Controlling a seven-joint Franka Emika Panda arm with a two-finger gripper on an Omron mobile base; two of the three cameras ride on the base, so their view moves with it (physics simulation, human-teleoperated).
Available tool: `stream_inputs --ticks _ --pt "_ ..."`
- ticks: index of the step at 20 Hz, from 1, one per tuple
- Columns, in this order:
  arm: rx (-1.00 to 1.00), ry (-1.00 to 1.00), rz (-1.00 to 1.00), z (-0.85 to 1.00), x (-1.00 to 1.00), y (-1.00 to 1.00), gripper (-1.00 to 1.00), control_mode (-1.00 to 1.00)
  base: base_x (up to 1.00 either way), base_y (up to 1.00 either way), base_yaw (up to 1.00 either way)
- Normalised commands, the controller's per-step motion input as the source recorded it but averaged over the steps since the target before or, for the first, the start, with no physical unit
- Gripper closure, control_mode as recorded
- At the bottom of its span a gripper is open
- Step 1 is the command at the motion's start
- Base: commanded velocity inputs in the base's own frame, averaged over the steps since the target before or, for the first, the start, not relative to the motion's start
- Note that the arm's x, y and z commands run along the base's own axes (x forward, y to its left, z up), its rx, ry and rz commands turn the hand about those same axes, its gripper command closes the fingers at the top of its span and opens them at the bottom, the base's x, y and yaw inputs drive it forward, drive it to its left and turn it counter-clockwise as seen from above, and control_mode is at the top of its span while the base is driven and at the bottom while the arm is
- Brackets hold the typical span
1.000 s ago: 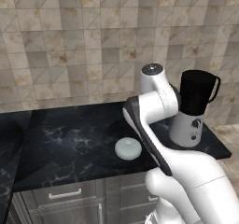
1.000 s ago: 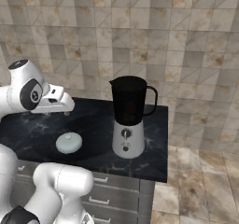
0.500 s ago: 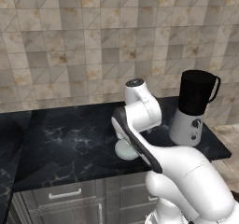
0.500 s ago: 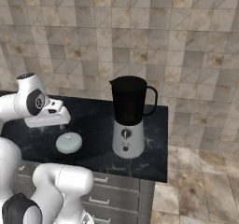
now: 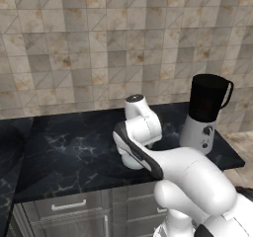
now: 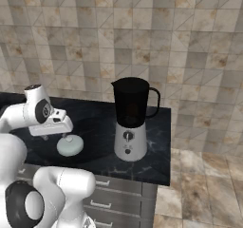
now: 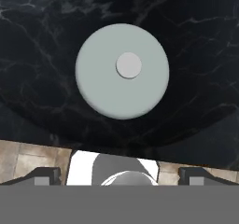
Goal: Open the blender lid, put the apple in the blender, close the lid, and start the blender.
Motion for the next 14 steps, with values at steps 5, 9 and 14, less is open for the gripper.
stream_inputs --ticks 5,9,14 --pt "0.05 0.0 0.01 -0.14 0.37 0.0 -1.0 -1.0 0.0 0.0 0.0" --pt "0.02 0.02 0.02 -0.23 0.38 0.0 -1.0 -1.0 0.0 0.0 0.0" --pt "0.02 0.02 0.02 -0.27 0.28 0.0 -1.0 -1.0 0.0 0.0 0.0"
